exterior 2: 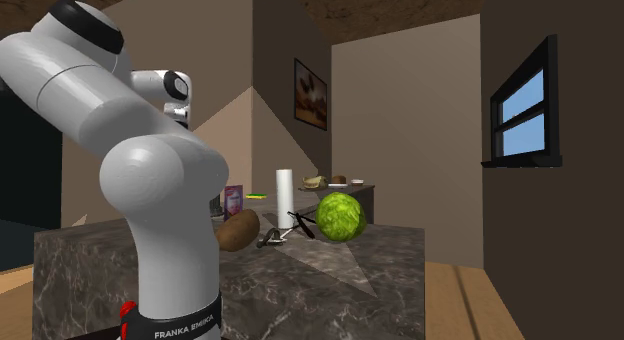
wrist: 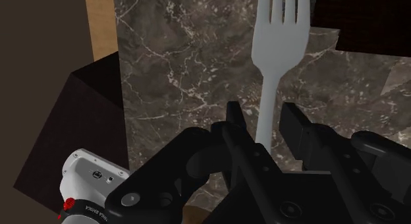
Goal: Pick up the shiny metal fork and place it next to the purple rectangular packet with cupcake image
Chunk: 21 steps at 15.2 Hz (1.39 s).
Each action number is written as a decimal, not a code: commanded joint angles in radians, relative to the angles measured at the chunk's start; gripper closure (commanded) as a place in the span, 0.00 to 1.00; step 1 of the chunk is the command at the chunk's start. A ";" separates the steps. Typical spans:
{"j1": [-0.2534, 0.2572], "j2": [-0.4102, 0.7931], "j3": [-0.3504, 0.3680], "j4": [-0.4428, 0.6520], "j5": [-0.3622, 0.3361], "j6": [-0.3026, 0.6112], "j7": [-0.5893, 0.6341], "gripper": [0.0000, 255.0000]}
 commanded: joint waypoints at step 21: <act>0.031 -0.110 0.113 -0.203 0.117 0.190 -0.069 1.00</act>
